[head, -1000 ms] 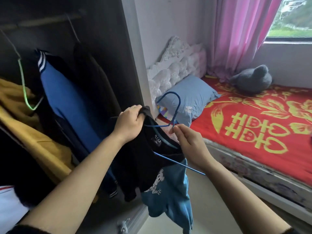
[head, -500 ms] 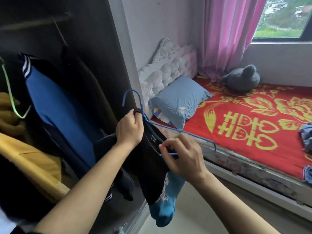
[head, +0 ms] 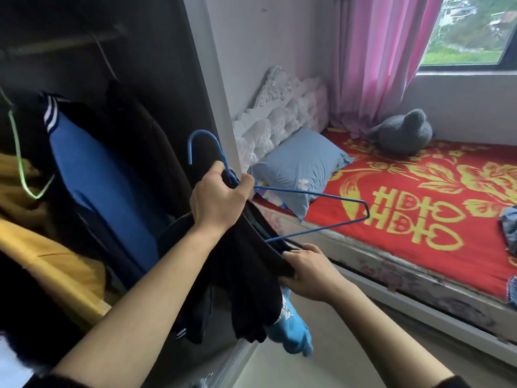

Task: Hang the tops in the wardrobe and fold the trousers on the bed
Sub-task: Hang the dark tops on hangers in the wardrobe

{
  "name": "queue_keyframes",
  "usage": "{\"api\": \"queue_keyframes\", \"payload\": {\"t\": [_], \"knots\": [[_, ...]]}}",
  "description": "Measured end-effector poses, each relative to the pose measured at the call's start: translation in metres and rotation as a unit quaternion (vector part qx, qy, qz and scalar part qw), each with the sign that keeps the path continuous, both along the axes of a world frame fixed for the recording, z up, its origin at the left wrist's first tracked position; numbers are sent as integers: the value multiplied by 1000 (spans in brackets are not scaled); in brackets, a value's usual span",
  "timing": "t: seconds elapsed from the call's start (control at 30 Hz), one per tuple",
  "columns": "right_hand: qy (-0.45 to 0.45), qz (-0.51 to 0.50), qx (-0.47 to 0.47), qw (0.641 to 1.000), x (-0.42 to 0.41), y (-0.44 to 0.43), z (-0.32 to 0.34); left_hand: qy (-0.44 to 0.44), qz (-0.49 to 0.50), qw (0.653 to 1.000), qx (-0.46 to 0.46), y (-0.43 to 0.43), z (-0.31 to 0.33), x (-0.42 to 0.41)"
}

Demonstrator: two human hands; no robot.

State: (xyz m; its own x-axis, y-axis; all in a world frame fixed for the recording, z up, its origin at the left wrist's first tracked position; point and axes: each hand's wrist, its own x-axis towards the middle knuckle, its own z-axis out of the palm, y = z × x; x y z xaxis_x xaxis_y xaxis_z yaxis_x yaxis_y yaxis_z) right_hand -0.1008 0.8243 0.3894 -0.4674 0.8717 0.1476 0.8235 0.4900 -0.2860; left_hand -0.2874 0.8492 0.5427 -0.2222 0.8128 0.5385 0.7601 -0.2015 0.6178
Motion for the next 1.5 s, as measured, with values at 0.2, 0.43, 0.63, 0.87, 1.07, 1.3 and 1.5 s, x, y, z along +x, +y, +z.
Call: {"api": "queue_keyframes", "payload": {"t": [0.2,0.43,0.63,0.87,1.07,1.3,1.5], "knots": [[-11,-71,168,983,45,5,-4,104,38,994,7,6,-16,-39],[110,-124,233,958,47,-2,30,290,-16,956,38,7,-40,-53],[47,-3,254,966,12,6,63,329,-114,929,127,-1,-40,-26],[-51,21,254,966,15,11,81,262,-93,951,137,1,-46,-34],[10,-105,189,976,76,22,72,159,-41,984,64,13,-50,-61],[137,-71,194,969,36,16,98,71,-99,989,-84,17,-53,-55],[164,-101,214,958,23,19,120,95,-172,977,-83,22,-50,-91]]}}
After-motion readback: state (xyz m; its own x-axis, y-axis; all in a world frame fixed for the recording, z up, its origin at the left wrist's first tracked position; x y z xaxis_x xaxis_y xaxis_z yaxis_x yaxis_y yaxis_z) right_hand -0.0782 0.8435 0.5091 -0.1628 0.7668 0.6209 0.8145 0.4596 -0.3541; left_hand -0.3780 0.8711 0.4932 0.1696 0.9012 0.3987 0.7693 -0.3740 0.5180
